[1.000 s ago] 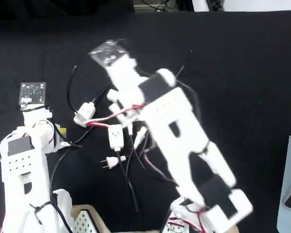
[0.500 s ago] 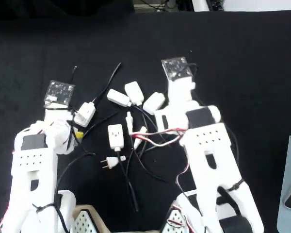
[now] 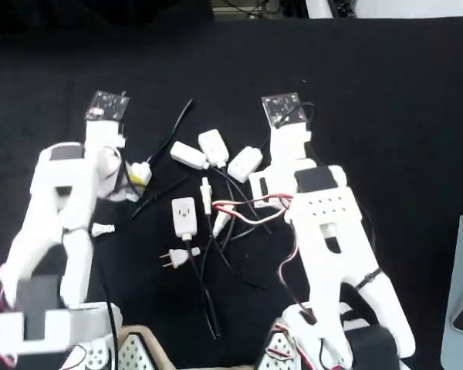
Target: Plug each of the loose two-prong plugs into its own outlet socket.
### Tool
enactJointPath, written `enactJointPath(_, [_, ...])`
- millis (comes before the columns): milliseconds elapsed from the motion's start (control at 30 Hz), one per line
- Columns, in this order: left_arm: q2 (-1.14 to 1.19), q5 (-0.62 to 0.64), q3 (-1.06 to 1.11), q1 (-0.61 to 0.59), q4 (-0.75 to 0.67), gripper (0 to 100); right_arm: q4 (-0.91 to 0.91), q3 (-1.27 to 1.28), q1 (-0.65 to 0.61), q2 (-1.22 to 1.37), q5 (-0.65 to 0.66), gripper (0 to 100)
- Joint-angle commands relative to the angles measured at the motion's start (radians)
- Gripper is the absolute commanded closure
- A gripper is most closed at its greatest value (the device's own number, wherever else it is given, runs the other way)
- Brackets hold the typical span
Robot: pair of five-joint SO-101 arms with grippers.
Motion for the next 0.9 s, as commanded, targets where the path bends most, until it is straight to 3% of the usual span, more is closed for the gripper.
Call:
enactJointPath(0, [0.129,0.011,-0.14,0.012,-0.012,71,-0.015,-0.01,0.014,-0.001,0.008,98.5])
enactJointPath(233, [0.301,0.003,-0.168,0.013,-0.18,83,-0.015,-0.005,0.012,-0.001,0.008,98.5])
enactJointPath(533, [0.278,0.008,-0.263,0.022,-0.333,96,-0.015,-0.005,0.009,0.002,0.008,98.5])
enactJointPath(667, [0.298,0.008,-0.332,0.054,-0.407,97,-0.015,-0.005,0.009,0.004,0.008,98.5])
enactJointPath(867, [0.462,0.009,-0.526,0.104,-0.391,93,-0.014,-0.004,0.008,0.004,0.008,98.5])
